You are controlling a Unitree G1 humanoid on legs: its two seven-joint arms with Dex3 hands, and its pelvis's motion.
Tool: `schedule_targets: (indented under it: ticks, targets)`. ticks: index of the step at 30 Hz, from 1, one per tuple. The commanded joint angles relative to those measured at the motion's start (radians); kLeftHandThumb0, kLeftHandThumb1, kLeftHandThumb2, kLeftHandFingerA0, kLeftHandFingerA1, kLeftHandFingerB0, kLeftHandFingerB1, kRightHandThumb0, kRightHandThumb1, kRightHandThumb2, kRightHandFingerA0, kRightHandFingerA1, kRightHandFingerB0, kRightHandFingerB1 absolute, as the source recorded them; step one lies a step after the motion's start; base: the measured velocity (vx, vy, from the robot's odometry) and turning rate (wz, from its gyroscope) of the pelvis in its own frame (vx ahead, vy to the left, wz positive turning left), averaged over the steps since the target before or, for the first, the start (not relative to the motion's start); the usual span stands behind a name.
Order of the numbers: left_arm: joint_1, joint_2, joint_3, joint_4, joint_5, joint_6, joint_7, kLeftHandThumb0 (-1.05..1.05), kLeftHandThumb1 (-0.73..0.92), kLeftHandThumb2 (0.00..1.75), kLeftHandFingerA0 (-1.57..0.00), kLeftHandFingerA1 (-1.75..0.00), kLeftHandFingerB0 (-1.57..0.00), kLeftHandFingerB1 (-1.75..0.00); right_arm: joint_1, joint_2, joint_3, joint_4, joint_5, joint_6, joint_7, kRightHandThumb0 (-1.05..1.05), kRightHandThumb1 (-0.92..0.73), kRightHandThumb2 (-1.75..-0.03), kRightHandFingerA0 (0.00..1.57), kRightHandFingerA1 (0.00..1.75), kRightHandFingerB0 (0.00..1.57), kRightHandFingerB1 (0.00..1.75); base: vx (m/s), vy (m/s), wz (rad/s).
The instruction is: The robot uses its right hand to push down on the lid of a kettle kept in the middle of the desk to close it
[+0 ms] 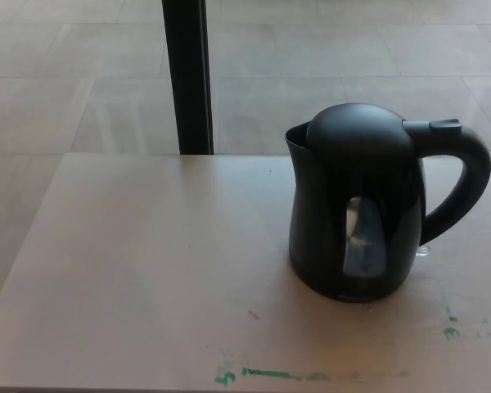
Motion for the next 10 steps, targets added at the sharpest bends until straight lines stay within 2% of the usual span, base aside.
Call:
schedule_targets:
  ticks: [1, 4, 5, 6, 7, 8, 10]
  targets:
    - [-0.004, 0.007, 0.010, 0.006, -0.018, 0.013, 0.008, -0.72, 0.53, 0.89, -0.56, -0.64, -0.26, -0.45, 0.008, -0.014, 0.009, -0.011, 0.033, -0.010, 0.002, -0.70, -0.86, -0.68, 0.26, 0.32, 0.02, 0.17, 0.00, 0.000, 0.00]
    - [-0.011, 0.005, -0.002, 0.001, -0.007, 0.007, 0.002, -0.72, 0.55, 0.91, -0.50, -0.62, -0.25, -0.46, 0.011, -0.023, 0.022, -0.004, 0.024, -0.022, 0.002, -0.75, -0.88, -0.68, 0.25, 0.32, 0.01, 0.16, 0.00, 0.000, 0.00]
    - [-0.013, 0.005, -0.002, 0.004, -0.007, 0.007, 0.004, -0.71, 0.54, 0.90, -0.50, -0.61, -0.25, -0.46, 0.001, -0.018, 0.005, -0.005, 0.049, 0.000, -0.014, -0.74, -0.84, -0.67, 0.28, 0.32, 0.05, 0.19, 0.00, 0.000, 0.00]
    - [-0.013, 0.005, -0.003, 0.006, -0.007, 0.003, 0.003, -0.66, 0.66, 0.60, -0.54, -0.52, -0.30, -0.33, -0.009, -0.016, -0.009, -0.003, 0.074, 0.022, -0.024, -0.74, -0.83, -0.67, 0.29, 0.32, 0.03, 0.18, 0.00, 0.000, 0.00]
    - [-0.012, 0.004, -0.005, 0.007, -0.004, -0.003, 0.002, -0.66, 0.67, 0.60, -0.54, -0.52, -0.31, -0.33, -0.011, -0.016, -0.012, -0.007, 0.080, 0.034, -0.030, -0.76, -0.67, -1.03, 0.23, 0.49, 0.01, 0.23, 0.00, 0.000, 0.00]
    - [-0.012, 0.004, -0.006, 0.010, -0.003, -0.008, 0.002, -0.73, 0.55, 0.90, -0.50, -0.61, -0.27, -0.47, -0.009, -0.014, -0.009, -0.019, 0.079, 0.043, -0.039, -0.78, -0.69, -1.03, 0.24, 0.48, 0.02, 0.22, 0.00, 0.000, 0.00]
    - [-0.012, 0.003, -0.006, 0.011, -0.004, -0.009, 0.001, -0.73, 0.55, 0.90, -0.50, -0.61, -0.27, -0.47, -0.007, -0.013, -0.006, -0.026, 0.077, 0.048, -0.045, -0.78, -0.69, -1.03, 0.24, 0.48, 0.02, 0.22, 0.00, 0.000, 0.00]
